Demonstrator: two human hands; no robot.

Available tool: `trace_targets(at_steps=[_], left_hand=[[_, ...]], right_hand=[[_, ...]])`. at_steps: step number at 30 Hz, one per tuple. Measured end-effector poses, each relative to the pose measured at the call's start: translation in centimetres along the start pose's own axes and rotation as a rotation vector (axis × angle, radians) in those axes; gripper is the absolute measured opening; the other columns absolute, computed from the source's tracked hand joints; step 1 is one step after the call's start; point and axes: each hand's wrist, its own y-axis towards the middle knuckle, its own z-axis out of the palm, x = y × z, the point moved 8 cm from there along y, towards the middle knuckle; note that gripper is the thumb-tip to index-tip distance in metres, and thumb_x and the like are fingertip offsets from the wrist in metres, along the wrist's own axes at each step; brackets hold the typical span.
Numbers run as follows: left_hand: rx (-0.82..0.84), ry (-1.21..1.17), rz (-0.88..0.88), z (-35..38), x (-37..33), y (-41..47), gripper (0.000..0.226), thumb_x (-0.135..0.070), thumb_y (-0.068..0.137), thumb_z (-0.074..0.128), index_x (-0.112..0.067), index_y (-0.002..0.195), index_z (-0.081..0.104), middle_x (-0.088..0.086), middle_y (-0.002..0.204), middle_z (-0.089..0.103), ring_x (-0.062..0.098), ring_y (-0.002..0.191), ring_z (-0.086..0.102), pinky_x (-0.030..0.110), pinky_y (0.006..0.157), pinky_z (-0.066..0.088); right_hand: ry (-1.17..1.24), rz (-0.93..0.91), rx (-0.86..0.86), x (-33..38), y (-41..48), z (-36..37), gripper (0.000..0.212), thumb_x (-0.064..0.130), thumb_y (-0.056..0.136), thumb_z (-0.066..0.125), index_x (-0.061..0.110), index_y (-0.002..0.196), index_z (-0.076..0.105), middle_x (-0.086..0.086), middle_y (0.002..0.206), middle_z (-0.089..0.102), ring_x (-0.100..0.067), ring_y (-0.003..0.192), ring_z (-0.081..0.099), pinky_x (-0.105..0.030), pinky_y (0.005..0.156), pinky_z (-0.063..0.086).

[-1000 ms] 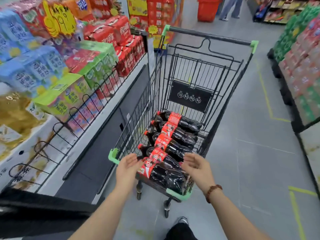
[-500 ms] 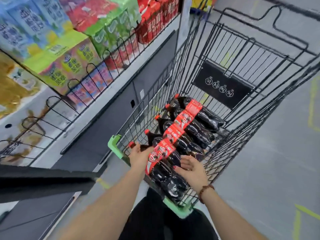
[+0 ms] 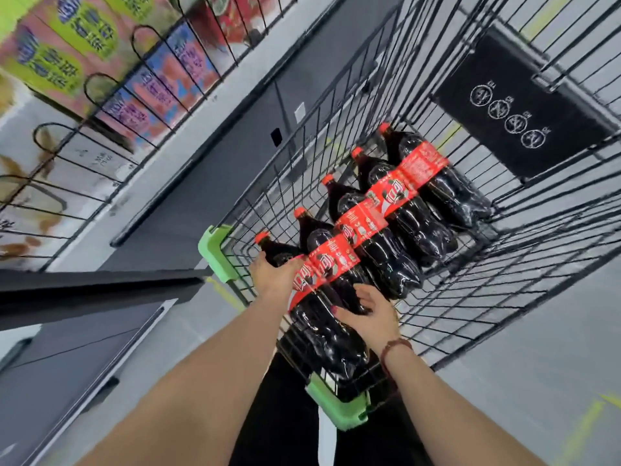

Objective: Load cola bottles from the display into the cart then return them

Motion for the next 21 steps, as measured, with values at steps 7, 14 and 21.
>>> trace_targets(at_steps=[7, 14, 21], left_hand=[[0.007, 0.142, -0.131, 1.0, 2.8, 7.8, 0.136, -0.061, 0.009, 0.086, -0.02, 0.132, 0.044, 0.011, 0.121, 0.061, 0.031, 0.102, 0.065, 0.048, 0.084, 0.057], [0.177, 0.137, -0.283, 1.9, 1.0, 7.1, 0.117, -0.035, 0.025, 0.095, -0.012, 0.126, 0.041, 0.016, 0.1, 0.07, 0.033, 0.078, 0.073, 0.056, 0.074, 0.058], [0.139, 0.019, -0.194, 1.2, -0.3, 4.8, 0.09, -0.023, 0.05, 0.093, -0.01, 0.121, 0.039, 0.014, 0.095, 0.066, 0.03, 0.079, 0.071, 0.052, 0.077, 0.059]], right_hand=[[-0.212, 0.097, 0.197, -1.7, 1.9, 2.7, 0.101, 0.056, 0.057, 0.084, 0.024, 0.14, 0.037, -0.002, 0.137, 0.046, -0.02, 0.125, 0.046, -0.037, 0.106, 0.041], [-0.528, 0.086, 0.208, -1.2, 2.9, 3.8, 0.121, 0.08, 0.041, 0.073, 0.021, 0.14, 0.037, -0.003, 0.132, 0.055, -0.026, 0.123, 0.048, -0.043, 0.099, 0.047], [-0.664, 0.08, 0.162, -0.4, 2.5, 4.3, 0.111, 0.067, 0.045, 0.082, 0.016, 0.132, 0.035, -0.005, 0.128, 0.052, -0.026, 0.121, 0.046, -0.041, 0.098, 0.045]])
